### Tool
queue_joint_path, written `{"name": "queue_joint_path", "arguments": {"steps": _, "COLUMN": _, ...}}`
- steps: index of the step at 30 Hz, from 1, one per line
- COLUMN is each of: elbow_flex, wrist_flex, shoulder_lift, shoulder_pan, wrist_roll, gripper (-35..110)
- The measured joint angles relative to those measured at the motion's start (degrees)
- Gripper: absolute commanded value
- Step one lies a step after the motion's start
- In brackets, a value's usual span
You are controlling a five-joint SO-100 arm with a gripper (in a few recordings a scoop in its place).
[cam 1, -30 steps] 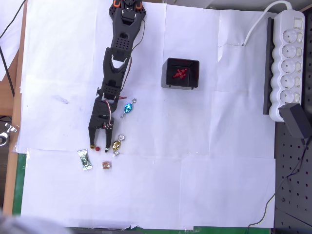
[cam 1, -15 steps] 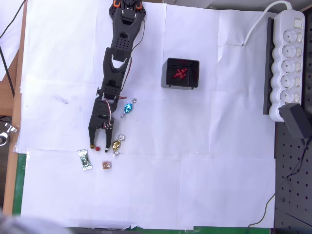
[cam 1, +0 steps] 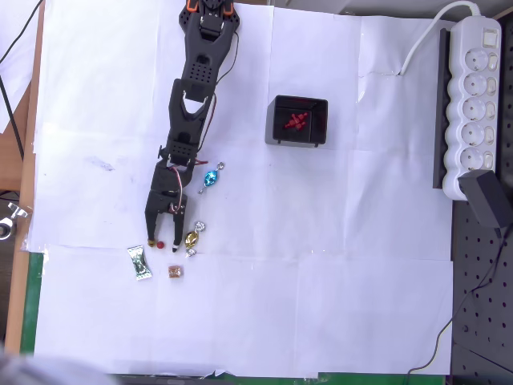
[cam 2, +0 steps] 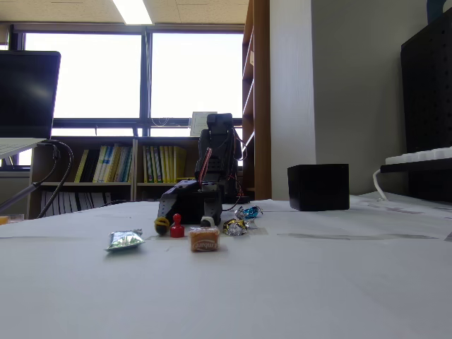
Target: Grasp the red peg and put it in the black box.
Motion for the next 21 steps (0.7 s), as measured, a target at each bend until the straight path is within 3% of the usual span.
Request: {"name": "queue_joint_path", "arguments": {"steps": 21, "elbow_flex": 0.00, "wrist_flex": 0.00, "shoulder_lift": 0.00, "shoulder_pan": -0.09, "wrist_roll": -0.97, "gripper": 4}}
